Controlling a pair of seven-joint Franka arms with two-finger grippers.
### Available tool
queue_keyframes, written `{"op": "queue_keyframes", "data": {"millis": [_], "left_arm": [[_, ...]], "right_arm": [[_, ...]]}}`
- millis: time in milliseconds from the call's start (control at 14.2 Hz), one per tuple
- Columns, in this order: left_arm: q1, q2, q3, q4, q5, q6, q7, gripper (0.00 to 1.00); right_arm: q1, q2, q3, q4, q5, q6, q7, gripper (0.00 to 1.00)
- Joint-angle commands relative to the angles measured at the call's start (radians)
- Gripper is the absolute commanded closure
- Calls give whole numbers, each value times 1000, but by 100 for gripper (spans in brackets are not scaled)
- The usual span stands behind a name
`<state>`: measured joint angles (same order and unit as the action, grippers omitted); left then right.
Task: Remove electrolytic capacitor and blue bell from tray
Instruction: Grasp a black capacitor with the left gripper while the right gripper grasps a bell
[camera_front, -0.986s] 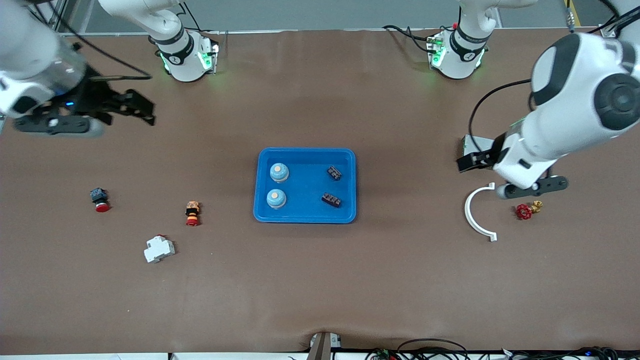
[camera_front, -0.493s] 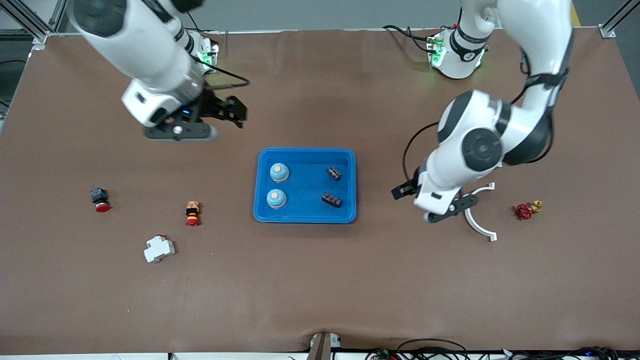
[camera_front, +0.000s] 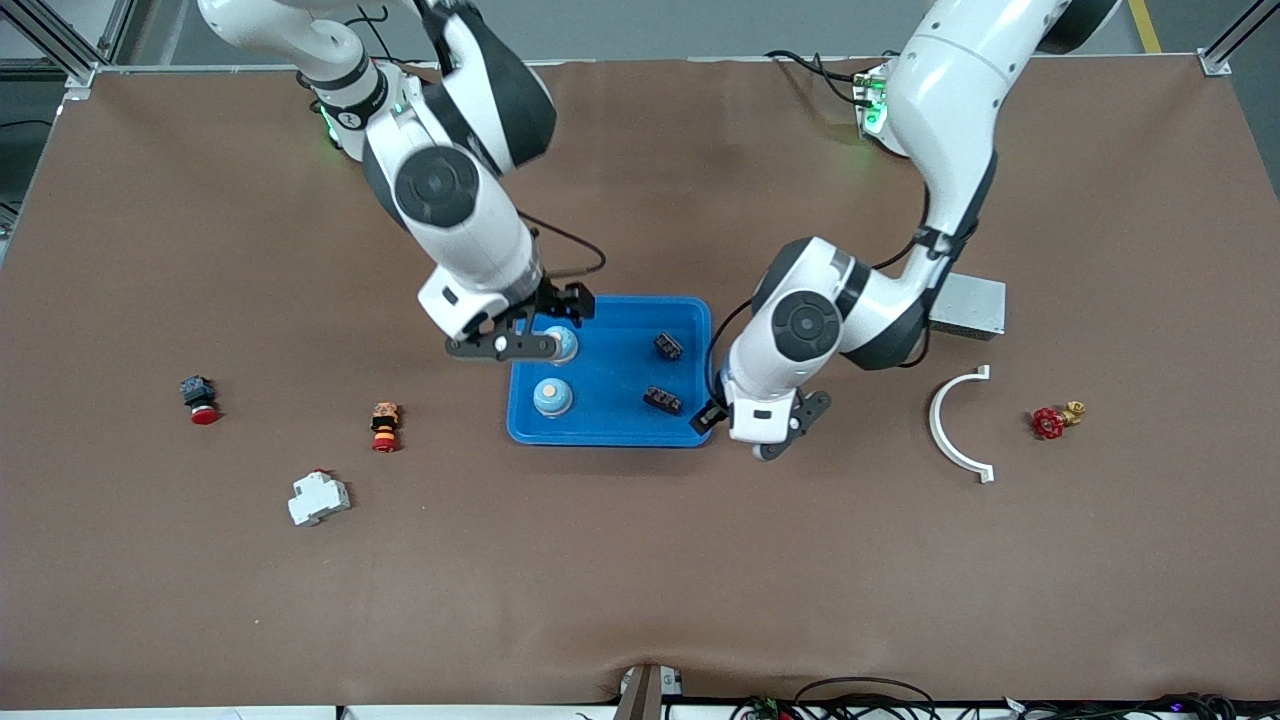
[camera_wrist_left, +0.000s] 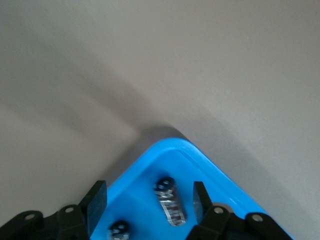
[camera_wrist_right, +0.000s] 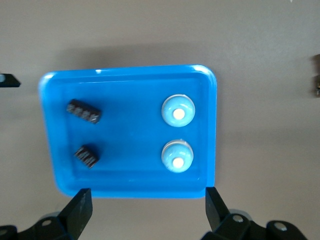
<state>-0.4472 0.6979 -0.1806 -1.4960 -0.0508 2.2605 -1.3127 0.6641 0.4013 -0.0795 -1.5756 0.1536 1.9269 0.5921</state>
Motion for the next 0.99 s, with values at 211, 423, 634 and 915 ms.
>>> {"op": "queue_keyframes", "data": {"millis": [211, 423, 634, 915], "left_arm": [[-68, 100, 6, 36, -17, 161, -189, 39], [-94, 120, 6, 34, -18, 182, -223, 39], [-103, 136, 6, 30, -17, 182, -223, 39], [-123, 173, 10, 30, -9, 185, -230, 39]], "right_arm": [[-32, 129, -6, 9, 11, 92, -12, 0], [-31, 192, -6, 14, 3, 147, -32, 0], [-46, 232, -8, 11, 3, 197, -158, 0], [-20, 272, -8, 11, 3, 242, -169, 0]]}}
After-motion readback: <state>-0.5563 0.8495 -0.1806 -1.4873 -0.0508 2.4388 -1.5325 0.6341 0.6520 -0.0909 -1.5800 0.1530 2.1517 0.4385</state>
